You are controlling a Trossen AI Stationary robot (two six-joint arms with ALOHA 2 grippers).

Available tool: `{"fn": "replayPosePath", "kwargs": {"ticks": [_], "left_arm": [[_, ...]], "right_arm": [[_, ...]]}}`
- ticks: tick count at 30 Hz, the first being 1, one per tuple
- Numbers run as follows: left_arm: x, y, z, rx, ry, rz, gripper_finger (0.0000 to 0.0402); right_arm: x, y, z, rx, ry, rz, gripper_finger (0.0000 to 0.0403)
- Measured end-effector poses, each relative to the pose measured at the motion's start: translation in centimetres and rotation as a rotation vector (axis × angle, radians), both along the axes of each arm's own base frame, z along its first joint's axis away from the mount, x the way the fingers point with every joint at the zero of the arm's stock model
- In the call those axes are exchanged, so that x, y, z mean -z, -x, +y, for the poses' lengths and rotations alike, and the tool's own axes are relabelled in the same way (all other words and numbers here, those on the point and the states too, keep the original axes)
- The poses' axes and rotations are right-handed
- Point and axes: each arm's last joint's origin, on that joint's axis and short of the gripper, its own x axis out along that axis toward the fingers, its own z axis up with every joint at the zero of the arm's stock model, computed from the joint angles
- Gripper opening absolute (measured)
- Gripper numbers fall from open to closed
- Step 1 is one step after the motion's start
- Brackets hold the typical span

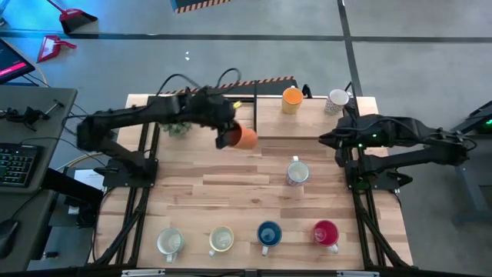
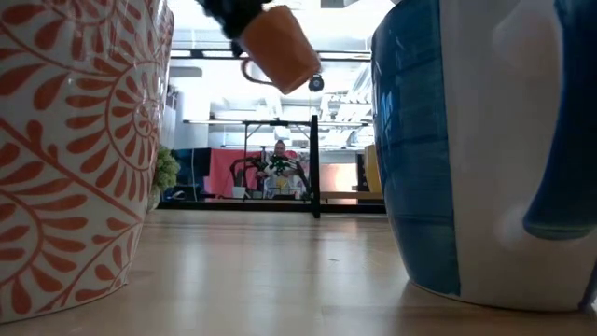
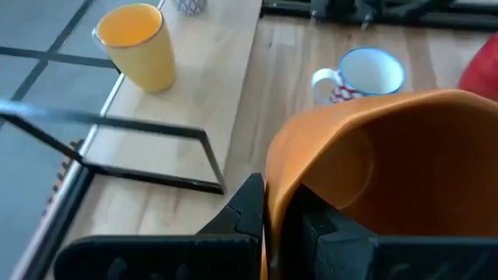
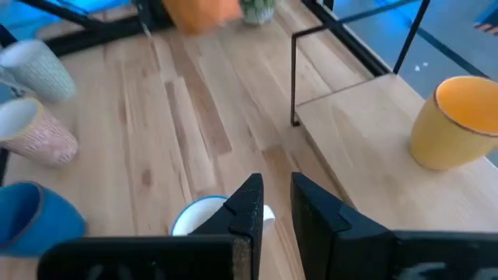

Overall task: Place coffee mugs
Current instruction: Put the orange mug on the shelf

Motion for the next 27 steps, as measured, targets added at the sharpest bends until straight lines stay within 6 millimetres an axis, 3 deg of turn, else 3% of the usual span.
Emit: {"fn": "replayPosePath", "kwargs": {"ticks": [13,20,27], "left_arm": [[-3.8,-8.8,5.1,0.123,-0.152,0.115,0.0011],[-3.4,-12.1,6.4,0.174,-0.182,0.171,0.0011],[-0.6,-13.8,6.9,0.198,-0.182,0.223,0.0011]], "right_arm": [[0.2,0.9,0.0,-0.013,0.001,0.028,0.0023],[0.2,0.9,0.0,-0.015,0.022,0.036,0.0023],[0.4,1.1,0.0,-0.018,0.029,0.064,0.0023]]}}
